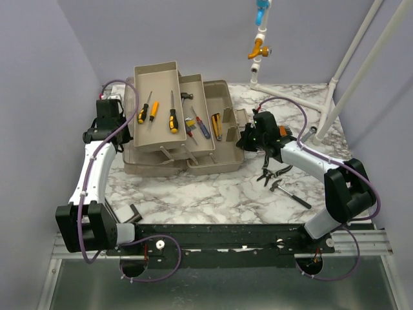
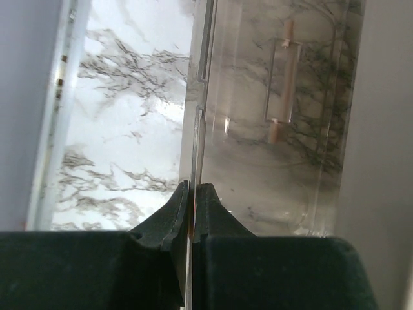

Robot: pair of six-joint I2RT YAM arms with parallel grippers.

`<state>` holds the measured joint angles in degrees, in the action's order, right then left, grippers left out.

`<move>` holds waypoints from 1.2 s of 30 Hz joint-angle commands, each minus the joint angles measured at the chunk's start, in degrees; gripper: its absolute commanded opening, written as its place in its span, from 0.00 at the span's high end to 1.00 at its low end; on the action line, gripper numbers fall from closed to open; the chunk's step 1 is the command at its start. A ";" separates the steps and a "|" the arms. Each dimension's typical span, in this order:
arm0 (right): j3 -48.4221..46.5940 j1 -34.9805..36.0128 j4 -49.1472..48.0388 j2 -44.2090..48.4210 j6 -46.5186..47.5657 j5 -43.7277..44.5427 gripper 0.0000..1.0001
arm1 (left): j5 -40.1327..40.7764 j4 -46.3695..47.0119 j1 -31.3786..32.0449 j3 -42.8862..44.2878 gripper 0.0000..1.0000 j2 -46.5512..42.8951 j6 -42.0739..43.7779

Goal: Pack the tool kit

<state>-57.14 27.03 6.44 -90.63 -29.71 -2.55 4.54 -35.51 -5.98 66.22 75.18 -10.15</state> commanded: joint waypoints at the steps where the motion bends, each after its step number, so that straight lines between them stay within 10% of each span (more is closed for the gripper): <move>1: 0.61 0.20 -1.56 1.89 -0.57 -3.12 1.00 | 16.88 3.59 4.90 6.52 1.00 -4.68 3.35; 20: -2.03 9.85 0.55 -1.03 -8.17 4.30 0.92 | 49.71 11.06 29.41 16.06 1.00 -4.32 25.01; 27: -6.74 10.06 7.99 1.47 -7.60 10.93 0.59 | 62.42 34.89 38.77 12.76 1.00 -2.23 49.80; 36: -7.55 10.01 11.96 7.66 -6.65 15.11 0.50 | 69.31 79.14 48.42 9.10 1.00 5.99 86.81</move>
<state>-63.40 37.10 15.03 -86.43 -36.99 8.56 62.52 0.45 38.15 74.00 79.64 49.52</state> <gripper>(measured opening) 0.495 0.054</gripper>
